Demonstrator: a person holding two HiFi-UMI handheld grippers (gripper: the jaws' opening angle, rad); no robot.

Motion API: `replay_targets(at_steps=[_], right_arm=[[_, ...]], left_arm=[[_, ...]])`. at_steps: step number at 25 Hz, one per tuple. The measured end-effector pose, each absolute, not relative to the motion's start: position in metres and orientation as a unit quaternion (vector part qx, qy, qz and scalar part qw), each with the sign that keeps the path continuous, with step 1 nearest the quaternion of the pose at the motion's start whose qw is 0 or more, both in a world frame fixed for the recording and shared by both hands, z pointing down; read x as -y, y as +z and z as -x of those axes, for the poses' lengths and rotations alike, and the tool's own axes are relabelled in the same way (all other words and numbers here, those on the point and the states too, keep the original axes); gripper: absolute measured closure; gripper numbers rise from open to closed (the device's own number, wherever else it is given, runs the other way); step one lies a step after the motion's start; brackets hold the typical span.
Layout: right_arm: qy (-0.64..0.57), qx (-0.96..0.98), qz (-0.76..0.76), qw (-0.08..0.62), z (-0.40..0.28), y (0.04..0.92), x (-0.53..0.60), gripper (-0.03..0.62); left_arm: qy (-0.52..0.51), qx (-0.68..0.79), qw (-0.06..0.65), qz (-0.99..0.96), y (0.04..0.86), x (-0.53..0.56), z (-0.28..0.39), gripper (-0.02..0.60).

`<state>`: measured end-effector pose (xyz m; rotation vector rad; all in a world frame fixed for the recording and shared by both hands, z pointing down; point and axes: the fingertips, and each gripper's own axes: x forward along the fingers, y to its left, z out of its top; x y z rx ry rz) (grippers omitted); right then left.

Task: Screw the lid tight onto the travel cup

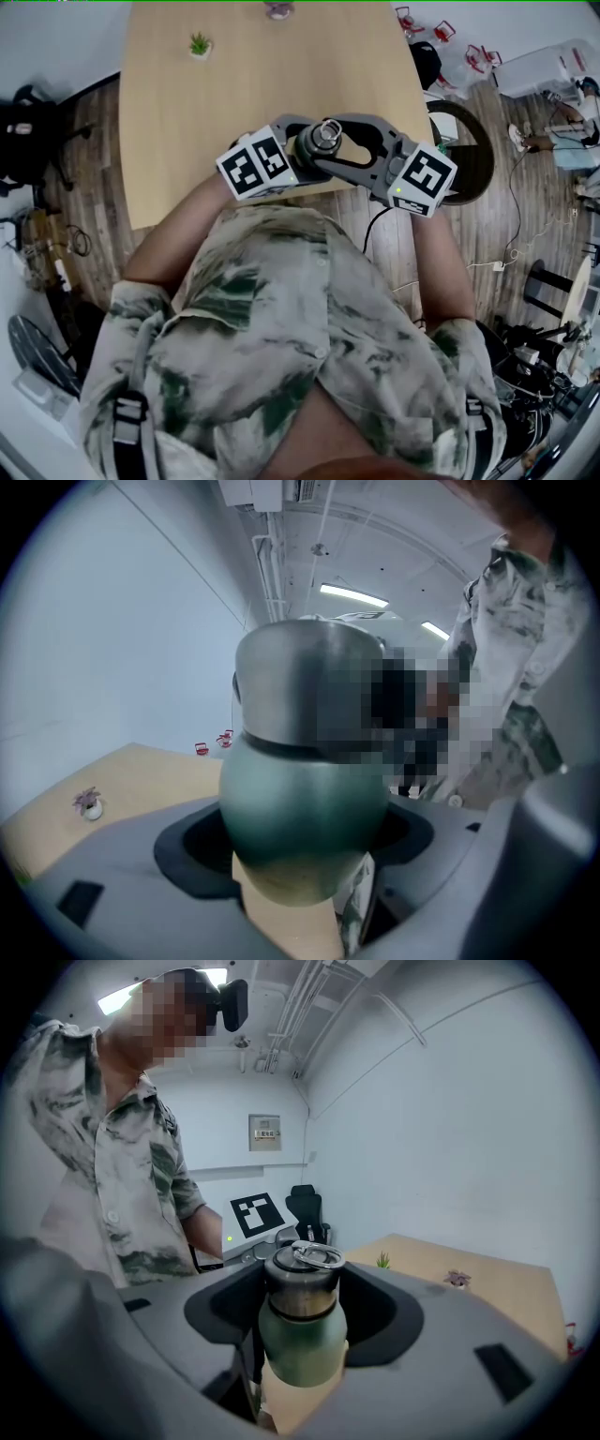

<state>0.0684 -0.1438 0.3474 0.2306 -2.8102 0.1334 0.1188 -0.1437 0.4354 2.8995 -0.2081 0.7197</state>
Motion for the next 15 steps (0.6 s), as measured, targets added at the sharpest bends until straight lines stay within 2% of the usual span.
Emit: replay_targets(at_steps=[11, 15], right_arm=[[0.062, 0.967, -0.206, 0.136, -0.066, 0.354, 0.161, 0.332], [0.07, 0.968, -0.2, 0.132, -0.067, 0.357, 0.161, 0.324]], left_arm=[[0.245, 0.139, 0.084, -0.956, 0.444, 0.163, -0.112, 0.199], [0.247, 0.124, 0.086, -0.957, 0.446, 0.162, -0.114, 0.199]])
